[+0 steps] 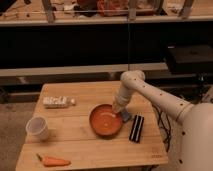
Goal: Push the ceramic bowl across the table
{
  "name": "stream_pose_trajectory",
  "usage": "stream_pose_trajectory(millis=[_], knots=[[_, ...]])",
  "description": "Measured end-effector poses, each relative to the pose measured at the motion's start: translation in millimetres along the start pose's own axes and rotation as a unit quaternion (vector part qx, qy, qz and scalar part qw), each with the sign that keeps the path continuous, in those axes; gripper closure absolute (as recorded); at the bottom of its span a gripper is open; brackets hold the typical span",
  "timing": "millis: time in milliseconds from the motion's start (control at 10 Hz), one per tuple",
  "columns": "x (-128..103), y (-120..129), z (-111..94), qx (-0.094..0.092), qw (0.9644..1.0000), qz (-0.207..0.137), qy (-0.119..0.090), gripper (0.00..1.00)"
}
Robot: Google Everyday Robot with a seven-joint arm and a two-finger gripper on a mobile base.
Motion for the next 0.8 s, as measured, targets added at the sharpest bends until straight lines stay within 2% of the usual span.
stream_pose_trajectory(millis=[800], knots=[[8.6,-5.4,-5.8,-0.007,1.0,0.005,-0.005,1.0]])
